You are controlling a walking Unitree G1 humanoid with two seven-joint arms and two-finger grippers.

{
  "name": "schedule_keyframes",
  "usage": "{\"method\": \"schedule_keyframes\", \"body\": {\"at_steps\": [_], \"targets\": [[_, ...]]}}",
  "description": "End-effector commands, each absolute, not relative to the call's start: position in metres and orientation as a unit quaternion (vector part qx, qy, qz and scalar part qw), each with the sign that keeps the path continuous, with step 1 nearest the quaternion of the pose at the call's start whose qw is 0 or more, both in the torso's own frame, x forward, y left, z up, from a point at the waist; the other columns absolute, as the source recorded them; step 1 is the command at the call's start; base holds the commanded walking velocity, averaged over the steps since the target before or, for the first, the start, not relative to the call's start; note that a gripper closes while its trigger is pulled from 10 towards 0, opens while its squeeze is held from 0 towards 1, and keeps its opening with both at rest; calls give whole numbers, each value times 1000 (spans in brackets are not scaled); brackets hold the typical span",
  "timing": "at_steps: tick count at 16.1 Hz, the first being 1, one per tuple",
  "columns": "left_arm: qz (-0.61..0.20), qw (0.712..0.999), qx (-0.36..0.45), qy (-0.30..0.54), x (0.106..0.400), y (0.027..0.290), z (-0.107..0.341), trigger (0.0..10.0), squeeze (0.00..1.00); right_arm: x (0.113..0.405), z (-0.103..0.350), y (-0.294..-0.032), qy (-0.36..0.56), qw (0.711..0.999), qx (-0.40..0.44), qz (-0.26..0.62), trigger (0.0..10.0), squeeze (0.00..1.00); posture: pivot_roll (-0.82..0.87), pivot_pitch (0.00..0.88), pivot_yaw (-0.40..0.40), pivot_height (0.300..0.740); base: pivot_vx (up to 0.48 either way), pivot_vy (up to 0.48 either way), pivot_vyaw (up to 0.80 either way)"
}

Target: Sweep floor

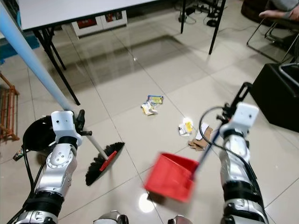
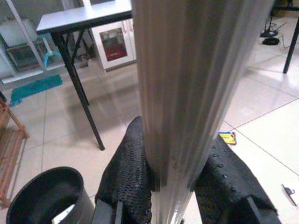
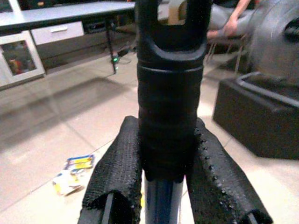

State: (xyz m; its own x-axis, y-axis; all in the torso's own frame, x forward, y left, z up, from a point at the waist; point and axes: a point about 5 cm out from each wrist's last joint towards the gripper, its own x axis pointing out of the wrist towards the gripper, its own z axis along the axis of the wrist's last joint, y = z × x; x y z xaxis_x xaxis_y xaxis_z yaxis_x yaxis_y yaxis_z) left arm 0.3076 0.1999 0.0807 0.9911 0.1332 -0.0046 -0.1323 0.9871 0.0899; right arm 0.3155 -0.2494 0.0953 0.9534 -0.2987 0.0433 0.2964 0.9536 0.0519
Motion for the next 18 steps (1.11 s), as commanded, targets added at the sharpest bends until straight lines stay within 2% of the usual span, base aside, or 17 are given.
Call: {"method": "schedule_keyframes", "body": {"at_steps": [1,3,10,12,18], "targets": [[67,997,43,19,306,202,75,10000,0,315,104,-252,-73,984,16,-159,10000,0,-16,44,35,740,0,0,0],[65,997,40,18,308,201,76,10000,0,316,106,-253,-99,982,1,-162,10000,0,-24,45,40,740,0,0,0],[59,997,35,23,307,198,73,10000,0,299,64,-251,-31,984,-34,-172,10000,0,-16,72,48,740,0,0,0],[60,997,36,34,307,200,68,10000,0,290,49,-255,2,982,-30,-186,10000,0,-19,74,52,740,0,0,0],[60,997,30,42,305,196,62,10000,0,281,47,-275,14,974,-52,-220,10000,0,-17,75,46,740,0,0,0]]}}
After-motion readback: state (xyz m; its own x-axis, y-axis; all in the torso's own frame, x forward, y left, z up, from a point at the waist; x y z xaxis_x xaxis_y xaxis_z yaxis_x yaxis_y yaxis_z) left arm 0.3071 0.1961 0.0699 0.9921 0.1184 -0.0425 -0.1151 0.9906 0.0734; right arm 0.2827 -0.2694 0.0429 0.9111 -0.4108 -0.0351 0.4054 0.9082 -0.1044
